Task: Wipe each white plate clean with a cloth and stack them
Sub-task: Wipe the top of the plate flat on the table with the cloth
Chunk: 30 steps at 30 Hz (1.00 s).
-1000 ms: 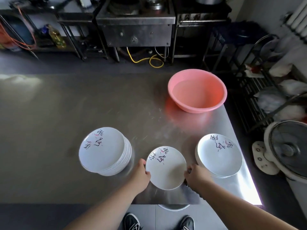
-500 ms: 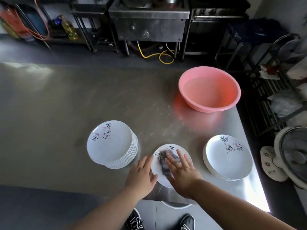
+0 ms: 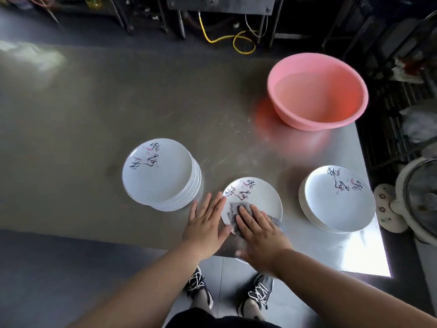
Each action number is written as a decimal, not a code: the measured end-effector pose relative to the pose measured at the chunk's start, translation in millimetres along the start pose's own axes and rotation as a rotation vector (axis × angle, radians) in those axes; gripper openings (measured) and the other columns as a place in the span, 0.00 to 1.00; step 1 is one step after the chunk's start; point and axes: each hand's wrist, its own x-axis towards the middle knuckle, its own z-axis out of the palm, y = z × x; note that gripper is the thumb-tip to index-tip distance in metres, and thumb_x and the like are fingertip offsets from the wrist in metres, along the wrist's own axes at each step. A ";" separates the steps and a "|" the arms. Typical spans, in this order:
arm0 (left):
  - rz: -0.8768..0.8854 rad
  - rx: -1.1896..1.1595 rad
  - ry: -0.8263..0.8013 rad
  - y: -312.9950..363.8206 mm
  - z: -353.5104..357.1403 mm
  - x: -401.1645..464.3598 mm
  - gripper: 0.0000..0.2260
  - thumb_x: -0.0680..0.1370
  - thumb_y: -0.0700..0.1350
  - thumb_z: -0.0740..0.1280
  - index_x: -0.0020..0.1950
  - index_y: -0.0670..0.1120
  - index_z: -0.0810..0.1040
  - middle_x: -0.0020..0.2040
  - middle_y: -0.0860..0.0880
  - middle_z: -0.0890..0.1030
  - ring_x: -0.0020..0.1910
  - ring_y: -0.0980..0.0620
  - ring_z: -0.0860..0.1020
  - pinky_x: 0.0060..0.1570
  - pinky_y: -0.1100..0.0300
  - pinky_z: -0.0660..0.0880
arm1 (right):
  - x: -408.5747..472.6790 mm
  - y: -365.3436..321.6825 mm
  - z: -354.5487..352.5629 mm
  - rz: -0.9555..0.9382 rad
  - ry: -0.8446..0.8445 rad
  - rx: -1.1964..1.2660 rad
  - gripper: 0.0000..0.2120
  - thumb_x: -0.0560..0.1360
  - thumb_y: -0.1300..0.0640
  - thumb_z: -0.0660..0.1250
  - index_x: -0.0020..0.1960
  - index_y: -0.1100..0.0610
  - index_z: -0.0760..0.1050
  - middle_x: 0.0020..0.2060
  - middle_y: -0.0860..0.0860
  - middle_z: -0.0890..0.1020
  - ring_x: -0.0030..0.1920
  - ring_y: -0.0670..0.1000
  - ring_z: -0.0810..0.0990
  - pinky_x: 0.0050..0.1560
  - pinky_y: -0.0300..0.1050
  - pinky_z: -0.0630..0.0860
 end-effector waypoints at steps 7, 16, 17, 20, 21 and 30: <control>-0.011 -0.003 0.006 1.6 -0.5 1.4 0.37 0.82 0.65 0.52 0.86 0.54 0.42 0.85 0.58 0.40 0.85 0.49 0.42 0.81 0.40 0.40 | 20.5 30.7 -27.8 0.191 0.001 0.007 0.46 0.74 0.26 0.32 0.81 0.54 0.27 0.80 0.53 0.26 0.77 0.57 0.19 0.79 0.57 0.27; -0.011 -0.014 -0.012 2.0 -2.8 1.3 0.36 0.81 0.63 0.53 0.87 0.53 0.47 0.86 0.58 0.44 0.85 0.49 0.43 0.81 0.40 0.41 | -25.2 14.4 -16.4 -0.035 0.000 -0.054 0.44 0.77 0.26 0.44 0.85 0.52 0.54 0.83 0.63 0.51 0.83 0.65 0.45 0.79 0.60 0.47; -0.015 -0.009 -0.015 2.6 -3.3 1.3 0.36 0.81 0.63 0.53 0.87 0.53 0.46 0.86 0.58 0.43 0.85 0.49 0.43 0.82 0.40 0.41 | -18.9 21.3 -19.8 -0.018 0.001 -0.059 0.44 0.77 0.26 0.41 0.85 0.51 0.45 0.84 0.61 0.44 0.83 0.64 0.38 0.81 0.60 0.41; -0.032 0.008 -0.028 5.5 -4.5 1.9 0.37 0.81 0.64 0.50 0.87 0.53 0.43 0.85 0.59 0.39 0.85 0.50 0.39 0.82 0.40 0.38 | 4.8 38.0 -29.3 0.160 -0.017 -0.065 0.43 0.78 0.26 0.37 0.80 0.50 0.26 0.78 0.56 0.25 0.77 0.59 0.20 0.79 0.61 0.27; -0.038 0.012 -0.031 6.3 -4.6 1.9 0.37 0.81 0.64 0.50 0.87 0.53 0.43 0.85 0.59 0.38 0.85 0.50 0.38 0.81 0.40 0.37 | 10.1 40.4 -30.6 0.206 -0.022 -0.056 0.42 0.79 0.27 0.38 0.79 0.51 0.25 0.78 0.56 0.24 0.77 0.58 0.19 0.78 0.61 0.26; -0.046 0.051 -0.069 7.5 -8.3 1.2 0.37 0.81 0.67 0.46 0.86 0.54 0.37 0.84 0.59 0.33 0.84 0.50 0.35 0.81 0.40 0.35 | -33.9 16.1 -15.6 0.041 -0.070 -0.014 0.46 0.76 0.25 0.43 0.84 0.52 0.55 0.84 0.62 0.52 0.83 0.64 0.43 0.79 0.60 0.43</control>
